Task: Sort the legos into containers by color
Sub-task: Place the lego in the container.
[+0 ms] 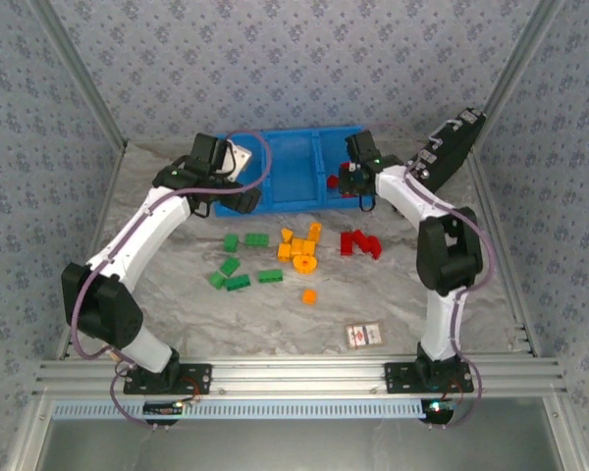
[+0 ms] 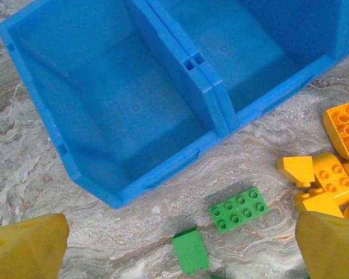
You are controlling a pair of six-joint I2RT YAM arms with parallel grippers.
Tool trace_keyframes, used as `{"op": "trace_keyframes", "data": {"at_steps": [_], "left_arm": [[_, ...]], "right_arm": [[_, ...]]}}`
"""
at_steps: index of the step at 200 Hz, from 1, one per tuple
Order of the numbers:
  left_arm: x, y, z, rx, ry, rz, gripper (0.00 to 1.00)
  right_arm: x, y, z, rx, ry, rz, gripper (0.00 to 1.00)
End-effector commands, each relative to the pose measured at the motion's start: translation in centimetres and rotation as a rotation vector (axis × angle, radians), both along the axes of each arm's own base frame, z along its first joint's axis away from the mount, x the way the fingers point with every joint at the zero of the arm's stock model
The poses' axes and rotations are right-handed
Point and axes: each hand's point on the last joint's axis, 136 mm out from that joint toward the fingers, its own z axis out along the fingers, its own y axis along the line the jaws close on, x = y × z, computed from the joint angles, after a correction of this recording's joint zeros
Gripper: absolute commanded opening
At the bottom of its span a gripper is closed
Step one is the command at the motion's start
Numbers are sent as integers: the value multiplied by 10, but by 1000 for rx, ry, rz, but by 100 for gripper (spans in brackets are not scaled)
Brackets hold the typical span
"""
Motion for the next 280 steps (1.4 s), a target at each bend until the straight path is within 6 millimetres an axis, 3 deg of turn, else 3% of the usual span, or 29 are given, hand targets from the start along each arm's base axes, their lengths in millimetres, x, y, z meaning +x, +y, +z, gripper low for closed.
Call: {"op": "trace_keyframes", "data": {"at_steps": [1,40,69,119,137,154,190,233,280], "left_arm": [[5,3,8,30,13,6,100],[15,-1,12,33,16,8,100],[17,-3,9,37,35,7,100],[20,-10,13,47,29,-1,100],[18,-12,17,36,18,-1,100],[13,-12,22,19,12,-4,100],[-6,-10,38,-40,-17,-3,100],[-29,-4,59,-109,-64,19,100],[-59,8,76,-161,-111,38,100]], "right_arm": [[19,1,-19,1,29,28,27],[42,3,-50,9,64,28,29],[44,7,-54,19,66,40,35],[37,5,-32,-3,41,29,46],[33,4,-21,3,25,27,61],[26,5,-10,6,11,28,64],[-1,6,6,12,-9,24,64],[-48,12,26,6,-31,20,58],[-116,21,10,-17,12,15,55]]}}
